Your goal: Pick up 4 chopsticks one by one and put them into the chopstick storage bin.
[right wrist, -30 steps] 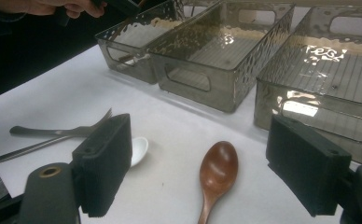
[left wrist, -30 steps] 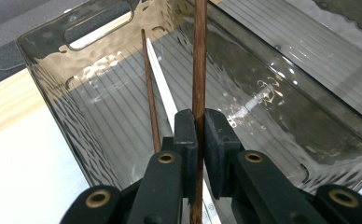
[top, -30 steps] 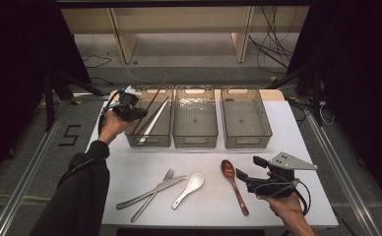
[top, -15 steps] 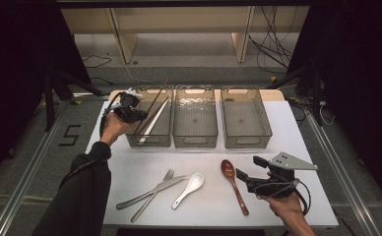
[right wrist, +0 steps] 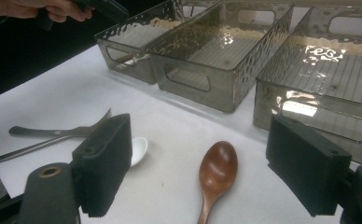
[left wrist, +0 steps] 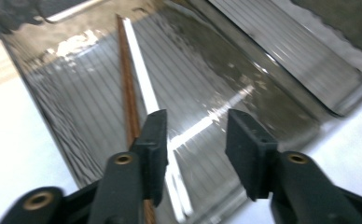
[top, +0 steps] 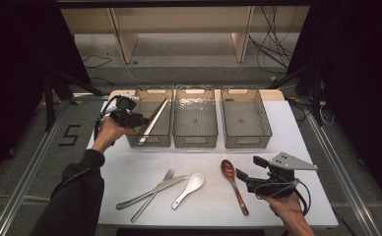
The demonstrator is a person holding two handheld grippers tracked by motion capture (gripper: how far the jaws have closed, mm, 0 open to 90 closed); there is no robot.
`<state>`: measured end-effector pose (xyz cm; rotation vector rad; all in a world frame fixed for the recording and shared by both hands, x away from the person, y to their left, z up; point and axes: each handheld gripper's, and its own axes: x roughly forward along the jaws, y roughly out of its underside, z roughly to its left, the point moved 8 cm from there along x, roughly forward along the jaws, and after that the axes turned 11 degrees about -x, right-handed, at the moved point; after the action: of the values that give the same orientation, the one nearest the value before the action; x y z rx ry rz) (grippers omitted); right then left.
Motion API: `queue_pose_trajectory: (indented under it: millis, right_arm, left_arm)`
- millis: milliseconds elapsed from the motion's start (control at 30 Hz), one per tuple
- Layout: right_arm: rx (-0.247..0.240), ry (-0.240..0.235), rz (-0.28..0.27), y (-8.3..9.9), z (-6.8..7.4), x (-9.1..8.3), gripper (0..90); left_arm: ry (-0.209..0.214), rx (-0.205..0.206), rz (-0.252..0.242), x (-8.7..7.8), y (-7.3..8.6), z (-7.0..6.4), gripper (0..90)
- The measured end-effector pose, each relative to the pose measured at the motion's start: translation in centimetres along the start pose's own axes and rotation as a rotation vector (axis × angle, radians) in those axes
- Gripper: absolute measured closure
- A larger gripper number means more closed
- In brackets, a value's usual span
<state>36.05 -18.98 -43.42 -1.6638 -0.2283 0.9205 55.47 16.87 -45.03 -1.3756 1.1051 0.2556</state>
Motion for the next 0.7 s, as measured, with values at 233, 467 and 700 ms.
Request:
queue_pose_trajectory:
  millis: [233,467,700]
  right_arm:
    - [-0.002,0.003,0.002,0.0,0.0,0.0,23.5]
    - [-0.004,0.004,0.003,0.0,0.0,0.0,23.6]
    - [-0.004,0.003,0.003,0.0,0.0,0.0,23.6]
  left_arm:
    - [0.050,0.006,0.015,-1.2,1.2,-1.6,43.3]
    - [0.070,0.033,0.033,-2.0,2.1,-2.8,36.3]
    - [0.081,0.065,0.064,-2.1,3.5,-4.0,32.4]
